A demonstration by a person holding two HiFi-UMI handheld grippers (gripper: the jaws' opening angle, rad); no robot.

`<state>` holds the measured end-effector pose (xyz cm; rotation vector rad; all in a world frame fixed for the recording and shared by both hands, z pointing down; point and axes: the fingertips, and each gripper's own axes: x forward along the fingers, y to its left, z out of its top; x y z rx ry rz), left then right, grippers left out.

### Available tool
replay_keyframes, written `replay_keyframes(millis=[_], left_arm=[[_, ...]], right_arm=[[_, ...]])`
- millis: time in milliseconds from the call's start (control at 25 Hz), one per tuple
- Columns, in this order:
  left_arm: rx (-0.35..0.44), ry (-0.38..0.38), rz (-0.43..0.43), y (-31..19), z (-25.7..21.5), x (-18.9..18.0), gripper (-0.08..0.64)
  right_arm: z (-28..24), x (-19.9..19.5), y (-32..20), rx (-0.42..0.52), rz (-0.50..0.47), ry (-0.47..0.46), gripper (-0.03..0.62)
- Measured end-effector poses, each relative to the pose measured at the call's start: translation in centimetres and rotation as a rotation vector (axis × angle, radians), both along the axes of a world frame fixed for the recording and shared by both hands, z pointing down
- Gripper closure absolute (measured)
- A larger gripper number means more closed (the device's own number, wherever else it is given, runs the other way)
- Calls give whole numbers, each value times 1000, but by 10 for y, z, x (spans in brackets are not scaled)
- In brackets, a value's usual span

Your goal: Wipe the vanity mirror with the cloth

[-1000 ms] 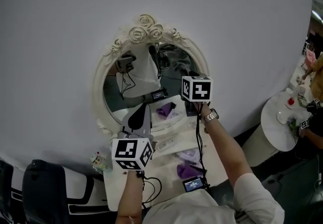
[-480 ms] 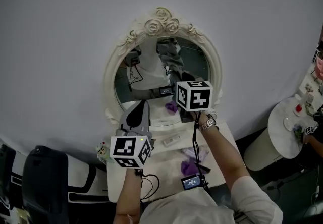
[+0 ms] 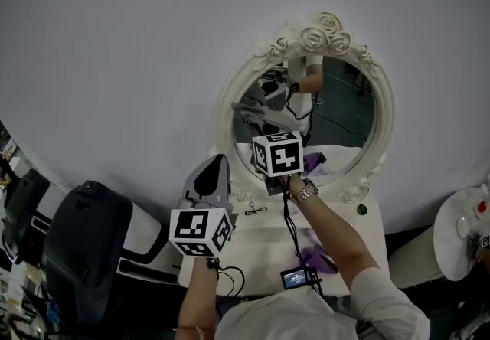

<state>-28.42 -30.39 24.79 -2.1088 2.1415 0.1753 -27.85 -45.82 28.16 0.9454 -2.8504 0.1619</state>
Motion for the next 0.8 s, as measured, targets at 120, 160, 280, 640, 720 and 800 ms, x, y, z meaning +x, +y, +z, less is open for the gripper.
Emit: replay_keyframes(millis=[120, 160, 280, 640, 720, 800], left_arm=[[-3, -1, -41, 13, 3, -15, 560], [-2, -1, -49, 16, 3, -18, 560], [-1, 3, -55, 16, 3, -21, 560], [-17, -12, 77, -27, 6, 27, 560], [-20, -17, 126, -39, 7, 46, 560], [-19, -20, 169, -49, 7, 64, 560]], right_arm=[[9, -15, -1, -19, -7, 5, 526], [11, -17, -3, -27, -5, 3, 526], [14, -16, -13, -38, 17, 1, 526], [18, 53, -47, -26, 138, 10, 526], [17, 83, -58, -23, 191, 4, 526], [16, 115, -72, -26, 249, -6, 526]])
